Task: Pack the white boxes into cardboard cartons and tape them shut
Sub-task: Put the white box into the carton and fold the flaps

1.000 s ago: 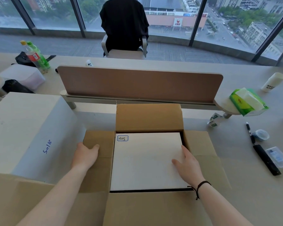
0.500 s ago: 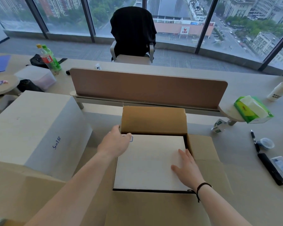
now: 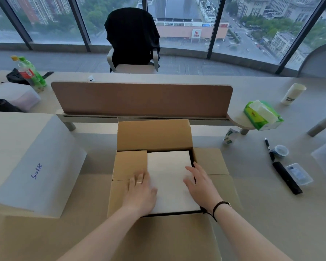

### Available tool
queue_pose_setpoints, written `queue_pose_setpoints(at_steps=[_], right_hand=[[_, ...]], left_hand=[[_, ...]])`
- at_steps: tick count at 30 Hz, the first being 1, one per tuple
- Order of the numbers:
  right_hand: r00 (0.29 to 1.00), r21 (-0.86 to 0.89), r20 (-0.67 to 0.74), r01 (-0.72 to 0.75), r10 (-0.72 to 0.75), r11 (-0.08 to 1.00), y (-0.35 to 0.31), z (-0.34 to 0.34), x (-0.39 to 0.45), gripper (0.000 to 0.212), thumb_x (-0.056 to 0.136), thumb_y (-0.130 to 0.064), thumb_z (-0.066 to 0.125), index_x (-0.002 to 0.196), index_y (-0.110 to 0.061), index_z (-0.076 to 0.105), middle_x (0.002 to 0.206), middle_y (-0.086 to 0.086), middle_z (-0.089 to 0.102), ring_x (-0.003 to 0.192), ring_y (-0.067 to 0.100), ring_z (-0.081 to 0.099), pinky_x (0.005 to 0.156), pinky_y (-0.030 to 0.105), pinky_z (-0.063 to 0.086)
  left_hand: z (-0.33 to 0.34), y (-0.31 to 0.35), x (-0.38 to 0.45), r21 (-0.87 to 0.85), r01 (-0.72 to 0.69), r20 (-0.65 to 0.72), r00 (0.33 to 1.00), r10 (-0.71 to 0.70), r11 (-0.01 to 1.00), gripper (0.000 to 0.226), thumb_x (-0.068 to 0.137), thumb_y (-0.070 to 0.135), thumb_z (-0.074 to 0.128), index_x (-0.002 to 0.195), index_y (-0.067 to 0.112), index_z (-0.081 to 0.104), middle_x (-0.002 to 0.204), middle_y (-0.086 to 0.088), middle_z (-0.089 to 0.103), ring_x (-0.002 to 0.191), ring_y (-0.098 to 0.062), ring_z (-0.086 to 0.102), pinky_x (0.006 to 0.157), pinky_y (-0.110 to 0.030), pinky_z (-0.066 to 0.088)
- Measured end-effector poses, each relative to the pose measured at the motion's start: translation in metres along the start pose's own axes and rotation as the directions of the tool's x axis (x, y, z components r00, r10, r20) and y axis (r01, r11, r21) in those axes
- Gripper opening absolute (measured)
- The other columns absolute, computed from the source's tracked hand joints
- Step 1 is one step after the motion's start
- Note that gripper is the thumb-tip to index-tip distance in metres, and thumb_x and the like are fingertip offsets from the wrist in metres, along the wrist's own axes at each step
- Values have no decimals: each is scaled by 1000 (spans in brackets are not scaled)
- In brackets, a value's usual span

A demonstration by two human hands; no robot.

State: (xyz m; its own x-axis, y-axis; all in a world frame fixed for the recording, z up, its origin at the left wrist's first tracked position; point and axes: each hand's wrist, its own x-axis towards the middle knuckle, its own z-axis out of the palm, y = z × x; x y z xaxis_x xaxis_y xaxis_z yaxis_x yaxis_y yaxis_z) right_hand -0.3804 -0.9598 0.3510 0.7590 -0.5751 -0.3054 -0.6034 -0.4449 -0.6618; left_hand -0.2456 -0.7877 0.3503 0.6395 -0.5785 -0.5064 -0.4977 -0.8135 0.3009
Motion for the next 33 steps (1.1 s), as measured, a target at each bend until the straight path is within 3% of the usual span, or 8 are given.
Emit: queue_pose_setpoints(at_steps=[6, 10, 14, 18, 22, 25, 28, 33], right_hand=[[971, 45, -223, -81, 89, 996, 30, -34, 17, 41, 103, -28, 50, 143, -20, 51, 163, 3, 29, 150, 18, 25, 118, 31, 21], [931, -46, -211, -314, 298, 948, 62, -52, 30, 69, 97, -45, 58, 155, -20, 31, 162, 11, 28, 151, 27, 21, 121, 42, 24], [877, 206, -116, -439, 467, 875, 76, -65, 36, 86, 93, -46, 64, 158, -9, 22, 156, 17, 39, 142, 35, 40, 114, 43, 36], [892, 258, -160, -375, 422, 890, 75, -79, 37, 34, 92, -42, 66, 111, -14, 70, 114, 8, 72, 104, 28, 67, 94, 42, 55], [924, 232, -219, -263, 314, 936, 47, -97, 31, 27, 91, -43, 64, 90, -16, 69, 91, 3, 71, 83, 23, 68, 78, 42, 59], [979, 186, -137, -128, 155, 974, 5, -95, 22, 33, 95, -46, 61, 84, -16, 61, 80, -1, 66, 75, 21, 65, 61, 34, 53], [999, 139, 2, -40, 40, 989, -25, -68, 15, 41, 94, -60, 53, 111, -24, 66, 101, -8, 69, 91, 11, 65, 76, 30, 54], [978, -261, 164, 172, -132, 950, -27, -6, 10, 51, 101, -54, 42, 145, -28, 47, 151, -3, 43, 139, 20, 39, 114, 36, 33]], left_hand=[[9, 15, 4, 68, 58, -44, 998, -55, 996, 72, 106, 45, 28, 161, 11, -3, 170, -5, -6, 156, -32, -6, 125, -50, 4], [11, 26, 6, 94, 99, -60, 994, -94, 991, 77, 104, 51, 32, 161, 11, 0, 170, -3, -4, 155, -35, -3, 125, -51, 8], [14, 31, 7, 103, 124, -76, 990, -116, 987, 81, 102, 54, 34, 161, 10, -1, 170, -4, -4, 155, -37, -2, 124, -52, 9], [14, 33, 7, 101, 133, -84, 989, -124, 986, 82, 102, 55, 34, 161, 11, 0, 170, -4, -4, 155, -36, -3, 125, -51, 10], [14, 34, 7, 87, 134, -91, 988, -126, 987, 82, 101, 56, 35, 161, 12, 0, 170, -2, -6, 156, -35, -4, 125, -50, 10], [14, 34, 8, 59, 119, -108, 988, -112, 991, 80, 101, 55, 37, 161, 14, 4, 170, 0, -3, 156, -34, -2, 125, -50, 12], [12, 28, 9, -9, 95, -145, 985, -95, 995, 73, 101, 53, 38, 160, 17, 13, 170, 1, 8, 155, -33, 4, 124, -48, 18], [1, 7, 11, -197, -1, -192, 981, -37, 980, 58, 102, 42, 45, 155, 21, 32, 157, 3, 41, 148, -22, 27, 116, -41, 33]])
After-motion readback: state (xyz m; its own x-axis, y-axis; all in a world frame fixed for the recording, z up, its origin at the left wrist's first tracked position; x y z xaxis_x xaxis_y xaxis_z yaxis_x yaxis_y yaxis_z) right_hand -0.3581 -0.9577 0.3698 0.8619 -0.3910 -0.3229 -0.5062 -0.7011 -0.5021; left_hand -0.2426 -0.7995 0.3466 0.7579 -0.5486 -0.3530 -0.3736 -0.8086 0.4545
